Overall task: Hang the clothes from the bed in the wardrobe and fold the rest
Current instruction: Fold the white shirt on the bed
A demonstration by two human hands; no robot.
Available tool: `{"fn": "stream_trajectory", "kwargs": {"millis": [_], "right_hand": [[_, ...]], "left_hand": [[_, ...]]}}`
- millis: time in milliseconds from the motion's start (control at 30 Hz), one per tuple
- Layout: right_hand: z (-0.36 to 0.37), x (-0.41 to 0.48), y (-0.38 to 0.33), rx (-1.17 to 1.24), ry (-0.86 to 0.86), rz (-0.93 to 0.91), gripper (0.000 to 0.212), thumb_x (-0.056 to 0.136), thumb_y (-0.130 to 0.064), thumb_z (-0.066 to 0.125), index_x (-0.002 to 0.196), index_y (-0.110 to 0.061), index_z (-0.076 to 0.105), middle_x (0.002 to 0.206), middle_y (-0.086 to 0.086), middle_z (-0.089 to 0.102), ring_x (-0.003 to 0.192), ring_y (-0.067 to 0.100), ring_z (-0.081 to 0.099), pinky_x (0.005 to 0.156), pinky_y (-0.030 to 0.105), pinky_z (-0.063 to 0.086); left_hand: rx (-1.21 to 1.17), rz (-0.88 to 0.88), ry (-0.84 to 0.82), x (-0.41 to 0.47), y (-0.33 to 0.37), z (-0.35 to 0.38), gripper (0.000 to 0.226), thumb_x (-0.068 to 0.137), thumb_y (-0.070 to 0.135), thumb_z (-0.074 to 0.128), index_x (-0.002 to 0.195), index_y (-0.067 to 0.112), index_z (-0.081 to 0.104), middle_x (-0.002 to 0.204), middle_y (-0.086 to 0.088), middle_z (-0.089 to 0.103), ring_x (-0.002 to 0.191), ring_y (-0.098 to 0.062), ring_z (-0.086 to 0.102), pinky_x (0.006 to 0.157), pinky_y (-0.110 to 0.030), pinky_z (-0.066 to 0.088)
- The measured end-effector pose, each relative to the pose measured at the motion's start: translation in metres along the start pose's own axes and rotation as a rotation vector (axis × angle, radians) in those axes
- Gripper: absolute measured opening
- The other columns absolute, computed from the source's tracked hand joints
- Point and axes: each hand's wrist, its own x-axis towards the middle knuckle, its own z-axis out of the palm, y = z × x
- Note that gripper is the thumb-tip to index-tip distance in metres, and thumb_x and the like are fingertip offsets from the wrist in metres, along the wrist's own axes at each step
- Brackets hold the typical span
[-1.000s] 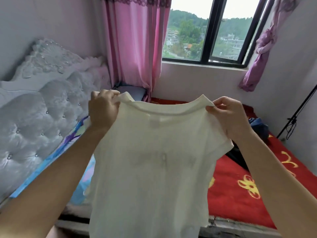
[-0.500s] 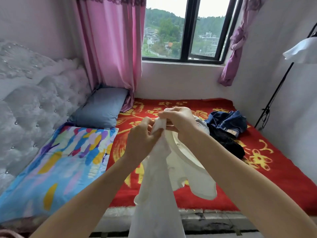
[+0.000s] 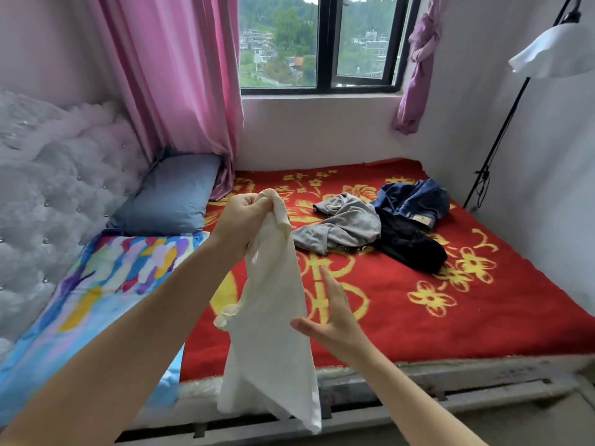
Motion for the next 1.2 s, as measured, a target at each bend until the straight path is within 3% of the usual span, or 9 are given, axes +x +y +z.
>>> {"fn": "stream_trajectory", "kwargs": {"millis": [133,233,467,567,700,767,833,1033,1200], "right_hand": [[0.043,-0.012,0.016,-0.342,0.445,-0.378,0.075,0.066,-0.05,0.077,0.127,-0.026,0.04,0.13,0.012,0.047,0.122,0.017,0.038,0.099,0.038,0.04],[0.064,-0.013,0.028,-0.522,0.561,-0.513,0.061,0.063,-0.051,0.077,0.103,-0.02,0.045,0.113,0.003,0.044,0.104,0.018,0.043,0.081,0.033,0.052],[0.092,-0.006,0.025,-0.815,0.435,-0.127,0.118,0.039,-0.086,0.063,0.123,-0.007,0.042,0.114,0.011,0.066,0.1,0.023,0.067,0.073,0.033,0.056],[0.09,-0.001,0.029,-0.671,0.493,-0.02,0.106,0.041,-0.057,0.086,0.122,0.001,0.051,0.112,0.02,0.065,0.096,0.035,0.067,0.072,0.043,0.055],[0.052,0.012,0.046,-0.11,0.535,-0.036,0.015,0.068,0.004,0.073,0.075,-0.01,0.073,0.084,0.012,0.067,0.082,0.031,0.061,0.073,0.041,0.049],[0.019,0.017,0.053,0.237,0.497,0.112,0.039,0.076,-0.002,0.067,0.046,-0.024,0.06,0.056,-0.004,0.057,0.059,0.014,0.049,0.058,0.029,0.039],[-0.017,0.024,0.055,0.472,0.517,0.189,0.04,0.081,-0.001,0.067,0.047,-0.02,0.057,0.048,-0.008,0.05,0.047,0.006,0.042,0.049,0.024,0.035],[-0.098,0.034,0.022,0.331,0.525,0.065,0.021,0.081,-0.001,0.067,0.065,-0.013,0.065,0.048,-0.01,0.06,0.044,-0.001,0.051,0.047,0.014,0.043],[-0.119,0.036,-0.017,0.101,0.483,-0.157,0.008,0.081,-0.003,0.067,0.077,-0.011,0.067,0.056,-0.02,0.062,0.053,-0.006,0.054,0.053,0.005,0.042]], "left_hand": [[0.026,0.009,0.125,0.004,0.002,0.013,0.026,0.094,0.014,0.049,0.074,0.0,0.057,0.071,-0.014,0.053,0.063,-0.024,0.051,0.058,-0.031,0.044],[0.01,0.009,0.175,0.005,0.005,0.018,0.031,0.096,0.013,0.045,0.067,0.004,0.053,0.067,-0.01,0.052,0.06,-0.019,0.051,0.056,-0.029,0.043],[-0.119,0.047,0.224,0.007,0.015,0.009,0.029,0.095,0.007,0.041,0.075,-0.007,0.057,0.082,-0.024,0.055,0.075,-0.03,0.054,0.071,-0.04,0.046],[-0.21,0.076,0.213,0.005,0.016,-0.001,0.045,0.094,0.005,0.041,0.053,0.004,0.061,0.061,-0.015,0.062,0.059,-0.022,0.061,0.062,-0.028,0.051],[-0.188,0.105,0.146,0.002,0.012,-0.036,0.052,0.089,0.004,0.043,0.043,0.014,0.065,0.052,-0.005,0.065,0.048,-0.015,0.062,0.049,-0.021,0.05],[-0.149,0.087,0.135,0.003,0.004,-0.062,0.043,0.089,0.006,0.046,0.053,0.011,0.068,0.066,-0.013,0.068,0.059,-0.02,0.064,0.058,-0.026,0.053],[-0.086,0.042,0.14,0.003,-0.008,-0.087,0.036,0.092,0.008,0.049,0.061,0.008,0.068,0.068,-0.013,0.066,0.06,-0.02,0.061,0.06,-0.026,0.051],[0.334,0.116,-0.094,-0.021,-0.039,-0.146,0.034,0.093,-0.007,0.042,0.076,0.009,0.067,0.068,-0.002,0.062,0.065,-0.013,0.053,0.053,-0.015,0.043],[0.511,0.178,-0.07,-0.036,-0.035,-0.183,0.047,0.088,-0.014,0.048,0.078,0.024,0.073,0.065,0.011,0.067,0.059,0.001,0.054,0.053,-0.01,0.04]]}}
